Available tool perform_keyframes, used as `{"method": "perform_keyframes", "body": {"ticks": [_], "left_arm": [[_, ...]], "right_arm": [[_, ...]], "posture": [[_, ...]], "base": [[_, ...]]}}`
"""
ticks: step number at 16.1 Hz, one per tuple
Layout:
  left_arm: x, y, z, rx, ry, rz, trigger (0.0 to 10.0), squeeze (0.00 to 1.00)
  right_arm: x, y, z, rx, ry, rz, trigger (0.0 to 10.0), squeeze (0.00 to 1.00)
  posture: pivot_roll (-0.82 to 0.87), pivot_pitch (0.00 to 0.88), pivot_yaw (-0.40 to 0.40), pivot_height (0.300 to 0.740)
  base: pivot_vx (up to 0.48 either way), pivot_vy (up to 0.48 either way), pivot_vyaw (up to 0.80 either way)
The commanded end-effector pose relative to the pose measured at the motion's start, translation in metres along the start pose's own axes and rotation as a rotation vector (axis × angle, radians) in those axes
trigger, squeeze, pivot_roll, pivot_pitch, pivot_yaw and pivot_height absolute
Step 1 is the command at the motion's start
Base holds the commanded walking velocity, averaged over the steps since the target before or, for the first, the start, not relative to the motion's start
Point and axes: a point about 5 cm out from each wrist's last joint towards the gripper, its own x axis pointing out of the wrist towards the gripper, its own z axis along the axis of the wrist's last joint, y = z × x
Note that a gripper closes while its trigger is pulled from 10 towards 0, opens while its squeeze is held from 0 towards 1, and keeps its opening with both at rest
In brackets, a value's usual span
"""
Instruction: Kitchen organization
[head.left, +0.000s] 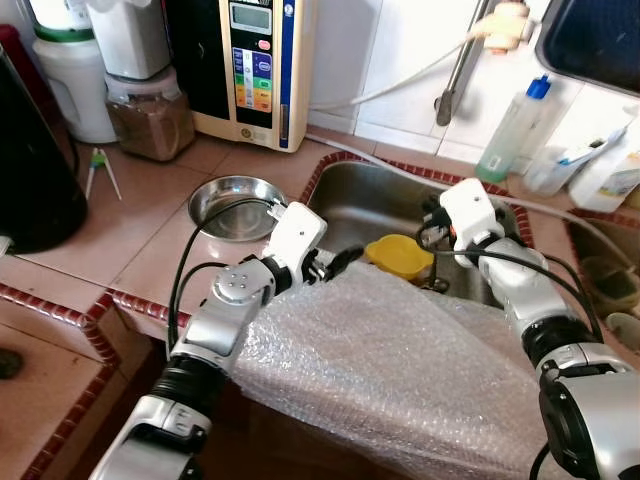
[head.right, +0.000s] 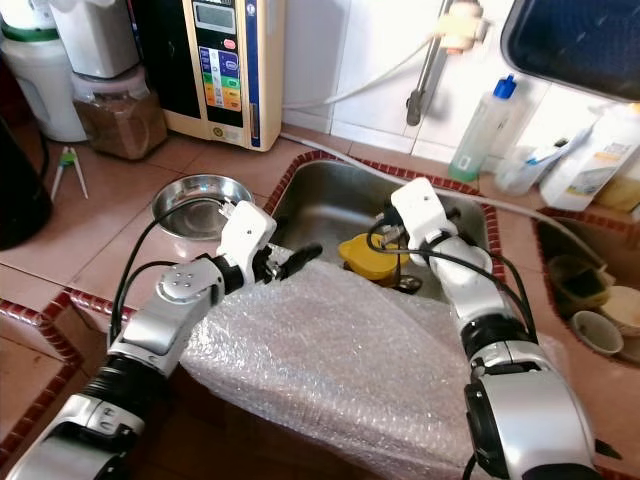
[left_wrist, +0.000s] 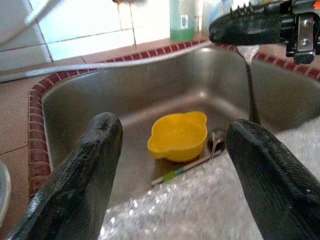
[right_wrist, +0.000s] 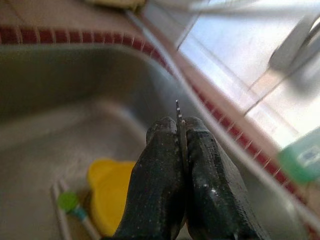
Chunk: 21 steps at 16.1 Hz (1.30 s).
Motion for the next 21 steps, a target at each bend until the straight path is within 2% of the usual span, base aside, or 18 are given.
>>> {"method": "perform_keyframes", "body": {"ticks": [1, 2, 3, 4, 9, 13, 15, 17, 19, 21], "left_arm": [[0.002, -0.003, 0.003, 0.030, 0.006, -0.025, 10.0, 1.00], [0.000, -0.001, 0.004, 0.033, 0.010, -0.024, 10.0, 1.00], [-0.001, 0.001, 0.004, 0.036, 0.015, -0.022, 10.0, 1.00], [-0.001, 0.001, 0.004, 0.039, 0.018, -0.020, 10.0, 1.00], [0.001, -0.003, 0.002, 0.033, 0.021, -0.017, 10.0, 1.00], [-0.004, 0.003, -0.002, 0.045, 0.042, 0.015, 10.0, 1.00], [-0.006, 0.014, 0.000, 0.057, 0.035, 0.096, 10.0, 1.00], [-0.010, 0.038, 0.012, 0.049, -0.033, 0.274, 10.0, 1.00], [-0.013, 0.046, 0.013, 0.047, -0.028, 0.305, 10.0, 1.00], [-0.019, 0.057, 0.010, 0.084, 0.014, 0.365, 10.0, 1.00]], "right_arm": [[-0.001, -0.007, 0.001, 0.004, 0.012, -0.005, 0.0, 0.00], [0.000, -0.006, 0.000, 0.015, 0.027, 0.000, 0.0, 0.00], [0.001, -0.004, -0.001, 0.017, 0.034, 0.011, 0.0, 0.09], [0.001, -0.004, -0.002, 0.015, 0.046, 0.013, 10.0, 1.00], [-0.002, -0.001, -0.013, 0.119, 0.081, -0.036, 10.0, 1.00], [-0.008, -0.004, -0.026, 0.324, 0.088, -0.189, 10.0, 1.00], [-0.008, -0.001, -0.030, 0.412, 0.085, -0.230, 10.0, 1.00], [-0.005, 0.009, -0.025, 0.459, 0.024, -0.219, 10.0, 1.00], [0.000, 0.019, -0.015, 0.467, -0.049, -0.189, 10.0, 1.00], [0.002, 0.030, -0.008, 0.459, -0.101, -0.157, 10.0, 1.00]], "posture": [[0.01, 0.000, -0.031, 0.740], [0.01, 0.000, -0.026, 0.740], [0.00, 0.000, -0.023, 0.740], [0.00, 0.000, -0.026, 0.740], [0.00, 0.000, -0.034, 0.740], [0.02, 0.000, -0.029, 0.740], [0.02, 0.000, -0.026, 0.740], [0.03, 0.000, -0.021, 0.740], [0.03, 0.000, -0.010, 0.740], [0.02, 0.000, 0.021, 0.740]], "base": [[0.000, 0.000, 0.00], [0.000, 0.000, 0.00], [0.000, 0.000, 0.00], [0.000, 0.000, 0.00], [0.000, 0.000, 0.00], [0.000, 0.000, 0.00], [0.000, 0.000, 0.00], [0.000, 0.000, 0.00], [0.000, 0.000, 0.00], [0.000, 0.000, 0.00]]}}
